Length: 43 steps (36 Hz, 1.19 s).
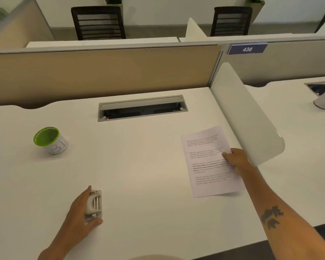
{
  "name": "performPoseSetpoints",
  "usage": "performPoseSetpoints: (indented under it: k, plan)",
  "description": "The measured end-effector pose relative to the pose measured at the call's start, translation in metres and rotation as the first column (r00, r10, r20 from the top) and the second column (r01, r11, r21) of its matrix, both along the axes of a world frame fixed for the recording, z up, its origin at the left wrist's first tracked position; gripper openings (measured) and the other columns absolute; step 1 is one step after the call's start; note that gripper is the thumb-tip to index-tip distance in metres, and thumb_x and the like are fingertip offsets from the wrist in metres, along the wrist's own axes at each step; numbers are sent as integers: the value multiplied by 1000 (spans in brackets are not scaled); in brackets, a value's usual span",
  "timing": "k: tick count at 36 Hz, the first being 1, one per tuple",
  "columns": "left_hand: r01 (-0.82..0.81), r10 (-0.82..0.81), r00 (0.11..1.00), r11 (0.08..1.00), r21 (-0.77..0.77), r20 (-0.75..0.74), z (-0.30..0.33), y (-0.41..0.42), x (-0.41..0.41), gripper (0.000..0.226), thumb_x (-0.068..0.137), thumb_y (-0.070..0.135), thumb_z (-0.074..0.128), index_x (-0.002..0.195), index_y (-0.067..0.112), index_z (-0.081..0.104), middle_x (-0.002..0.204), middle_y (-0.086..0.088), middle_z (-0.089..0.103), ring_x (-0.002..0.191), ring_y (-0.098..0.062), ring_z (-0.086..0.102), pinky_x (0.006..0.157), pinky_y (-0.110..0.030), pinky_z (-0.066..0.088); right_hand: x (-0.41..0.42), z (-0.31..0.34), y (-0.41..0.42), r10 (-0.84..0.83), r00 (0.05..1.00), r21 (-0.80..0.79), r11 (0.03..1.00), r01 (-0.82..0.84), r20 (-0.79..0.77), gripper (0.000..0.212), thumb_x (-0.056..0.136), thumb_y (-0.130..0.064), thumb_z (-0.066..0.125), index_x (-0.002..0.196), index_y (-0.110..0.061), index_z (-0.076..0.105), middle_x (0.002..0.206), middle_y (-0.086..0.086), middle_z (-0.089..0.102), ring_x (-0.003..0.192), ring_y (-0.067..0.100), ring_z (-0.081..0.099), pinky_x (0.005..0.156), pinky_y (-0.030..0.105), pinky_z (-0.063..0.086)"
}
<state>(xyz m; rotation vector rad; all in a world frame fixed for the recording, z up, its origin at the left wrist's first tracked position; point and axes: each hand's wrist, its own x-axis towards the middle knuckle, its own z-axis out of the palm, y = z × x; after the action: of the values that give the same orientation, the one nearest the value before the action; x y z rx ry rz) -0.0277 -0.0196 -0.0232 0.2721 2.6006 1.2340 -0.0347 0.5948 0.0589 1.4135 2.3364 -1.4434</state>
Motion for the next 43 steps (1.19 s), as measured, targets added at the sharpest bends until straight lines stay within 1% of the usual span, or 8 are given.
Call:
performPoseSetpoints:
  k: [4, 7, 10, 16, 21, 27, 35, 43]
  plan:
    - [23, -23, 998, 1000, 7, 53, -5, -3, -2, 124, 61, -4, 99, 156, 40, 33, 160, 0, 44, 149, -26, 42, 104, 6, 35, -6, -5, 15, 11, 1000, 31, 999, -12, 26, 25, 102, -4, 63, 120, 12, 71, 121, 27, 74, 110, 43, 72, 98, 51, 60]
    - [59, -58, 995, 998, -10, 80, 0, -5, -2, 120, 61, 16, 96, 162, 26, 31, 162, -1, 43, 149, -24, 42, 111, 3, 29, -9, -7, 21, 47, 998, 86, 995, -51, 51, 26, 101, -6, 63, 118, 11, 72, 121, 27, 75, 111, 43, 73, 96, 49, 60]
    - [77, -73, 994, 996, -46, 76, 3, -9, -2, 118, 65, 20, 93, 165, 23, 30, 166, 4, 40, 152, -23, 41, 118, -4, 26, -14, -7, 23, 90, 992, 170, 980, -105, 89, 27, 100, -10, 63, 117, 8, 72, 119, 25, 75, 110, 42, 72, 90, 43, 58]
    - [67, -61, 995, 995, -74, 82, 9, -10, -4, 120, 66, 10, 98, 163, 31, 31, 165, 5, 42, 153, -23, 41, 124, -40, 34, -12, -12, 21, 123, 981, 310, 937, -164, 149, 26, 97, -17, 66, 113, 3, 67, 117, 21, 72, 109, 40, 68, 85, 40, 52]
    - [67, -58, 994, 993, -97, 94, 10, -9, -4, 121, 66, 1, 99, 163, 26, 30, 164, 1, 43, 152, -24, 41, 125, -43, 32, -8, -13, 16, 108, 970, 406, 894, -192, 220, 46, 95, -22, 71, 137, -4, 62, 140, 18, 62, 131, 41, 59, 107, 48, 48]
    - [96, -84, 993, 984, -153, 86, 14, -8, -6, 120, 67, 7, 100, 164, 20, 32, 162, 1, 44, 149, -25, 42, 123, -40, 33, -7, -17, 10, 102, 953, 497, 834, -239, 286, 49, 97, -24, 70, 138, -1, 59, 140, 22, 56, 133, 44, 51, 107, 53, 46]
    - [151, -136, 987, 963, -225, 80, 24, -12, -14, 127, 66, 35, 99, 168, 32, 23, 151, 44, 29, 140, -6, 38, 117, -31, 32, -3, -25, -19, 52, 994, 581, 808, -98, 96, 62, 93, -24, 77, 147, -8, 51, 150, 21, 49, 140, 45, 44, 111, 63, 40]
    - [137, -120, 987, 977, -164, 111, 28, -12, -18, 129, 67, 38, 97, 169, 34, 18, 153, 16, 48, 140, -10, 41, 119, -34, 35, 34, -40, -119, 212, 951, 582, 812, -44, -224, 54, 89, -12, 76, 139, -21, 55, 144, 8, 54, 137, 38, 44, 108, 62, 40]
